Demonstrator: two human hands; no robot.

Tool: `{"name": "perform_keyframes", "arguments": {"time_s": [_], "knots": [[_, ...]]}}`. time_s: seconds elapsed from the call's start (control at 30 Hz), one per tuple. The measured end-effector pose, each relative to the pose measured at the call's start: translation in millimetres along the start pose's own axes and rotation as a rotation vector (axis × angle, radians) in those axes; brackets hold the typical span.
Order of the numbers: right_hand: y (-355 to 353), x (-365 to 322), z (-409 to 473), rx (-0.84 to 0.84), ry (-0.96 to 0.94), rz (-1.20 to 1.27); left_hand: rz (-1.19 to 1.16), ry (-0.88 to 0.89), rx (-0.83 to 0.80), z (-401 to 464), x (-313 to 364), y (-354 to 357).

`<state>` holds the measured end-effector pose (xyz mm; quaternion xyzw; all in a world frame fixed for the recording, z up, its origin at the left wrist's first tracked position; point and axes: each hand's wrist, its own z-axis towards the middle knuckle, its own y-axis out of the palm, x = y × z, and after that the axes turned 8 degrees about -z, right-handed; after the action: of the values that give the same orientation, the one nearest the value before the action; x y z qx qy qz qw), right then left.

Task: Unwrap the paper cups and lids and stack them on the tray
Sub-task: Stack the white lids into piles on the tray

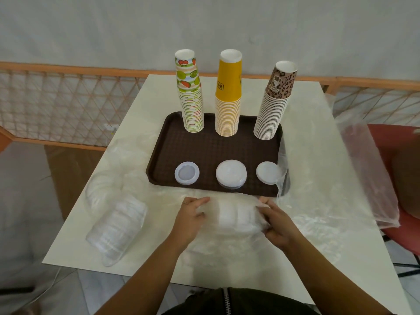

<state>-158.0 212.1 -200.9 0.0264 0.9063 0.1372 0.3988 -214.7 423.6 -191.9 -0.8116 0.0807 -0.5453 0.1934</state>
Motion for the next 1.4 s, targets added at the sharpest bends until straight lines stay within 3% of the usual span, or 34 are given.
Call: {"name": "perform_keyframes", "arguments": {"time_s": [0.07,0.23,0.3,0.4,0.5,0.57,0.67,0.87,1.03,1.27,1.4], "knots": [[7,3,-1,0.071,-0.069,-0.19,0.179,0.046,-0.089,2,-7,3],[15,12,3,0.296,-0.41,-1.111,0.385,0.078,-0.156,-1,-11,14],[11,16,9,0.254,-0.462,-1.221,0.371,0.093,-0.123,-1,-11,15],[9,9,11,0.137,-0.406,-1.281,0.285,0.211,0.063,-7,-14,15],[10,2,-3,0.305,-0.627,-1.192,0.084,0.438,0.264,-14,-8,11],[15,1,-18,0.225,-0.822,-1.135,0.031,0.469,0.116,-16,-1,7],[21,12,-28,-0.008,-0.817,-1.26,0.139,0.386,-0.184,-16,2,5],[24,27,-31,0.208,-0.999,-1.317,0.185,0.489,-0.001,-21,-8,14],[16,40,-37,0.286,-1.104,-1.362,0.137,0.511,0.015,-22,-20,13],[6,59,-34,0.219,-0.937,-1.32,0.029,0.441,-0.011,-26,-29,5],[18,52,-40,0.377,-0.848,-1.111,-0.004,0.426,-0.024,-26,-27,6]]}}
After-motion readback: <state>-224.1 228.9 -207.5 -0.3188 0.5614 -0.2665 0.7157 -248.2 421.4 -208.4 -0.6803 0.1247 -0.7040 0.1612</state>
